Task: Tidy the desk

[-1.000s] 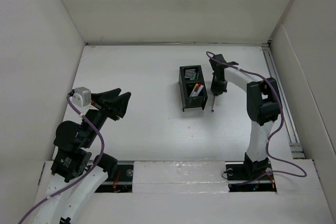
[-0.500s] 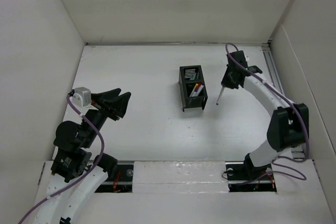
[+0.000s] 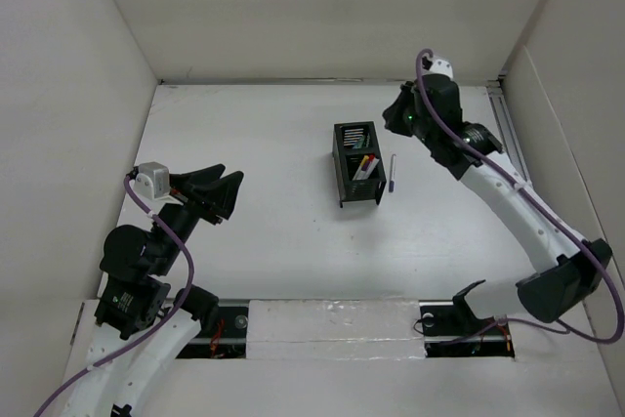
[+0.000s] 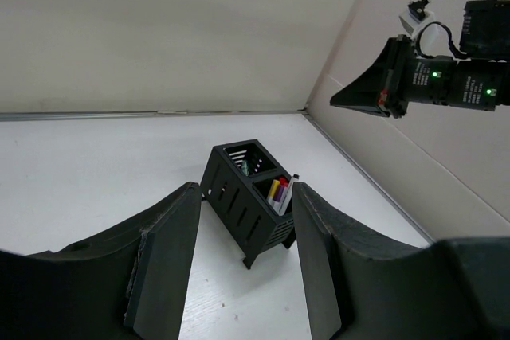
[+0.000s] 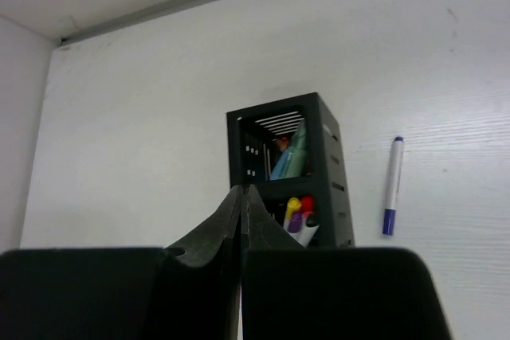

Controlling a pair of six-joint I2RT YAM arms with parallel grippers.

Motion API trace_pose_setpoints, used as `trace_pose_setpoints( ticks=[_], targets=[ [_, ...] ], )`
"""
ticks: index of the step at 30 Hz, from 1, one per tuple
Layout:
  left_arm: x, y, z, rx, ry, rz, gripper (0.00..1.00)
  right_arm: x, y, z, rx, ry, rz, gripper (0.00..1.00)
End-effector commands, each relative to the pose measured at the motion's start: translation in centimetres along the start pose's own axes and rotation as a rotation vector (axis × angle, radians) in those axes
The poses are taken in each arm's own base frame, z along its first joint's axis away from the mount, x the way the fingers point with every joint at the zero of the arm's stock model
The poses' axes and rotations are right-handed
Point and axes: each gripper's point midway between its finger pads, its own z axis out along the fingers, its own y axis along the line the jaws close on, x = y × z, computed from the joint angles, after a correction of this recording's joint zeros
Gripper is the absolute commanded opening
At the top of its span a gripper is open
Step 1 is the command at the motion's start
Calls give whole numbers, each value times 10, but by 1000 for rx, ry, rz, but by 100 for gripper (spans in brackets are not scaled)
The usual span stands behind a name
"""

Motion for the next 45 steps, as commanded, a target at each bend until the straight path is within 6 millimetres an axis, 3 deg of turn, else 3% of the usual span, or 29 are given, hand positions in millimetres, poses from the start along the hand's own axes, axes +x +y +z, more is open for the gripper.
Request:
trace_pose_setpoints(
  ticks=[1,4,7,8,10,12,15,17,18,20,21,28,33,39,41,43,45],
  targets=[
    [-7,-2,2,8,-30,3,46,-15,26,17,-7,-88,-5,0],
    [-7,-1,2,3,-29,5,46,-9,1,29,107,-57,6,0],
    [-8,-3,2,11,-29,5,46,11,-33,41,152,-8,58,0],
    [-7,-3,2,10,-26,5,46,37,-50,45,168,41,62,0],
    [-7,-3,2,13,-25,3,46,54,-71,58,176,76,91,0],
    [-6,-4,3,18,-23,3,46,95,-90,79,227,191,81,7],
    [-5,-4,3,19,-20,3,46,131,-117,104,328,279,65,22],
    [-5,-3,4,16,-21,3,46,142,-121,116,334,296,68,33],
    [-4,-3,4,15,-18,3,46,159,-129,130,359,331,59,36],
    [-4,-3,4,15,-18,3,46,163,-133,134,378,338,54,38],
    [-4,-3,4,17,-17,3,46,176,-141,140,408,369,43,38],
    [-5,-4,4,21,-17,2,46,184,-156,154,504,377,44,39],
    [-6,-4,3,18,-23,5,46,183,-153,161,531,384,49,40],
    [-9,-3,-1,8,-35,8,46,193,-152,158,552,461,-2,24],
    [-11,-3,-2,8,-42,7,46,198,-153,154,550,494,-17,26],
    [-12,-4,-2,11,-46,10,46,201,-153,152,542,521,-33,35],
    [-13,-3,-3,9,-50,10,46,206,-155,148,551,567,-63,35]
  ],
)
